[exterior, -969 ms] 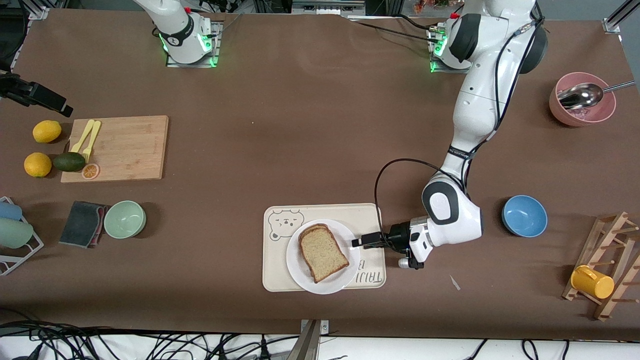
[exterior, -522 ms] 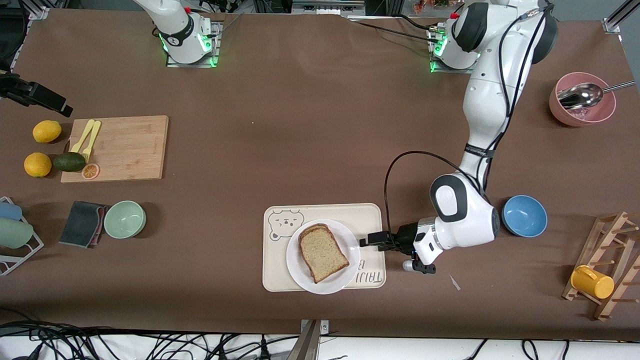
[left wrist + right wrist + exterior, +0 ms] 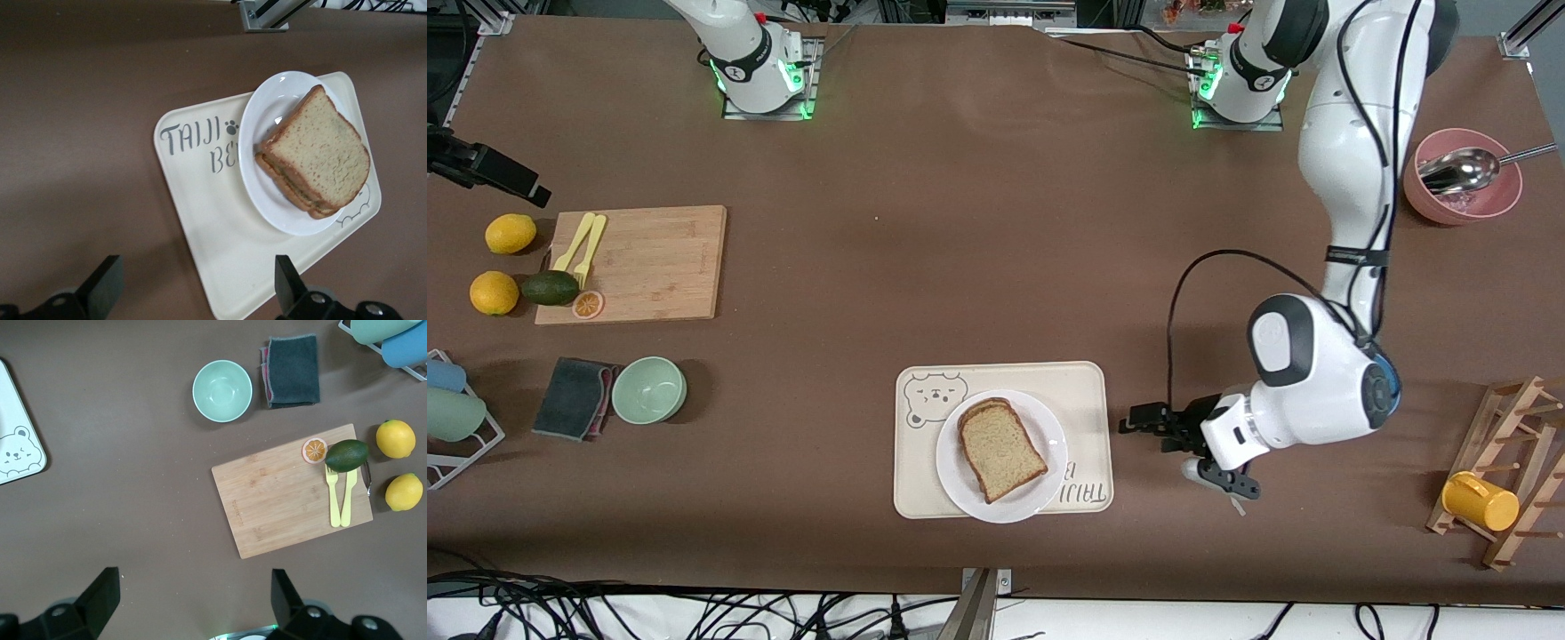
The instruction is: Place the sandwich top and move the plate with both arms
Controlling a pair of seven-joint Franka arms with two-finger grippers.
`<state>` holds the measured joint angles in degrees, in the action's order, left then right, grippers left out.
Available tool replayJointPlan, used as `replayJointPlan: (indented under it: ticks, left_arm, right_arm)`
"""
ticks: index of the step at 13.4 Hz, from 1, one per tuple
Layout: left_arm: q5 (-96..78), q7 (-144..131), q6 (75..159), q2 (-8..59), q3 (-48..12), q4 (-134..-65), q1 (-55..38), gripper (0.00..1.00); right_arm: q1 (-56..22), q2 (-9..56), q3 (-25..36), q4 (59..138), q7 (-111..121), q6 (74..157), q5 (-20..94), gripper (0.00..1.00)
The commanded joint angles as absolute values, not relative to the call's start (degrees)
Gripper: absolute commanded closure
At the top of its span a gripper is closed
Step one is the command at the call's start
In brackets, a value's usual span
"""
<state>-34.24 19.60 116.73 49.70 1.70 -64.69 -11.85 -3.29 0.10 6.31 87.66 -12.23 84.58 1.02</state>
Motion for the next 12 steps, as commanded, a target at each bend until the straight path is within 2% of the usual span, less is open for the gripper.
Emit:
replayJointPlan:
  ticks: [1, 4, 8, 12]
  left_arm:
    - [-27.1, 19.5, 110.9, 43.4, 4.2, -68.0, -11.6, 0.00]
    - [-21.0, 17.8, 102.6, 36.6, 7.2, -67.9, -11.4, 0.00]
    - [-11.2, 12.8, 94.8, 28.6, 7.4, -68.7, -11.7, 0.00]
    - [-7.1, 9.1, 93.8, 16.1, 7.5, -81.9, -11.3, 0.00]
  right_arm:
    - [-3.0, -0.5, 6.2, 87.2, -11.8, 83.7, 1.8, 0.00]
    - [-3.0, -0.6, 5.8, 87.1, -11.7, 83.6, 1.8, 0.00]
    - [-3.0, -0.5, 5.8, 87.1, -12.1, 83.1, 1.8, 0.00]
    - [-3.0, -0.5, 5.5, 87.1, -12.0, 83.0, 1.8, 0.00]
